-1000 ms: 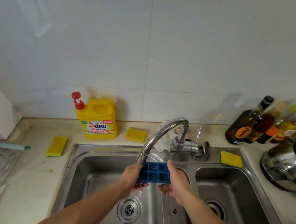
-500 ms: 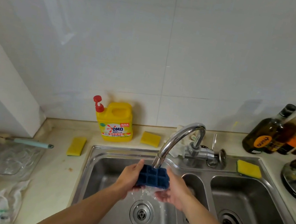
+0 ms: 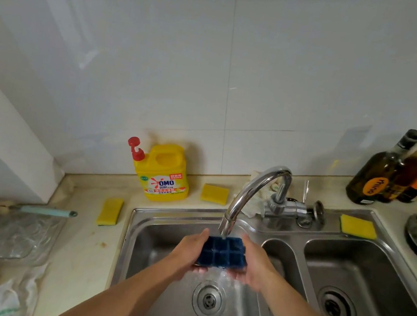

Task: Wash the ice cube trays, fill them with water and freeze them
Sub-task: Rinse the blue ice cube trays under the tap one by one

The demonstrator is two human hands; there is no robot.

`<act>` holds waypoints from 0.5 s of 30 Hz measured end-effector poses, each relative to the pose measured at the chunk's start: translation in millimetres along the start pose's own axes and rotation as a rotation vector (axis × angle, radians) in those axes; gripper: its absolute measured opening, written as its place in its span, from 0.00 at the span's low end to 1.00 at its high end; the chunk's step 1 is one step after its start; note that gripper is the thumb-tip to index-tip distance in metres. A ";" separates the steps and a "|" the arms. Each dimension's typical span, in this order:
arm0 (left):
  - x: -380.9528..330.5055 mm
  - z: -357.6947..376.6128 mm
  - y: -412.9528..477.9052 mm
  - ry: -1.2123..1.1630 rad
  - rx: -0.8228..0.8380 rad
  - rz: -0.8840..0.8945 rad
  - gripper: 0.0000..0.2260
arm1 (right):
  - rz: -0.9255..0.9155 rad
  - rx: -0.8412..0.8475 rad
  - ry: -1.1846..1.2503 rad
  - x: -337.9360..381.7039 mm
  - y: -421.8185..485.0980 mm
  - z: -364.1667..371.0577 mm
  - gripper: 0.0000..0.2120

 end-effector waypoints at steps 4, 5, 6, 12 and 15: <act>5.2 13.3 4.5 -0.050 -0.006 -0.086 0.22 | -0.024 -0.054 0.055 3.5 -5.0 -10.2 0.21; 4.6 15.7 6.8 -0.058 -0.007 -0.098 0.23 | -0.043 -0.058 0.052 7.5 -6.9 -12.9 0.20; 4.1 18.3 9.1 -0.067 -0.010 -0.107 0.23 | -0.061 -0.057 0.044 11.3 -8.6 -15.3 0.21; -6.2 37.3 17.3 -0.158 0.012 -0.069 0.21 | -0.136 -0.025 0.002 25.8 -18.1 -29.5 0.24; -11.9 45.0 19.2 -0.158 -0.010 -0.041 0.18 | -0.136 -0.014 0.011 25.7 -21.1 -33.1 0.27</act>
Point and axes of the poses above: each hand's wrist, its own y-axis towards the middle knuckle, its own z-axis out of the palm, x = y × z, the point moved 7 cm from there along y, towards the middle knuckle, and after that the axes turned 2 degrees about z, right-handed, at the moved point
